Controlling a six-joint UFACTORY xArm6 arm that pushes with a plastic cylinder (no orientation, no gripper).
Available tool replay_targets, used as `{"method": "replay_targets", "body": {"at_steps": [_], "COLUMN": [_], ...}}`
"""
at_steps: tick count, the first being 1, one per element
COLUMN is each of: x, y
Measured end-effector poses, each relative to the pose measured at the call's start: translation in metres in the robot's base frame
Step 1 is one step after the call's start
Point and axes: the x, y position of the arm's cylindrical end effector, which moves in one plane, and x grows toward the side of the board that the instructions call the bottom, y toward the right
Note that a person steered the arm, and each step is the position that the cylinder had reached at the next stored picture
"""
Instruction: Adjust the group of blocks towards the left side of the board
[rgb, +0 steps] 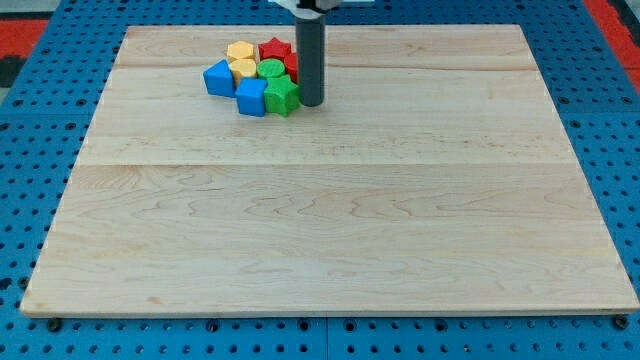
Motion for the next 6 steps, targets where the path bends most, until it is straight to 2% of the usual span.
{"method": "replay_targets", "body": {"at_steps": [1,2,3,4,5,6], "x": [-0.020,-0.003,-0.029,-0.099,-0.133,-0.130], "y": [-0.021,0.021,0.029,0.034,-0.018,-0.042]}}
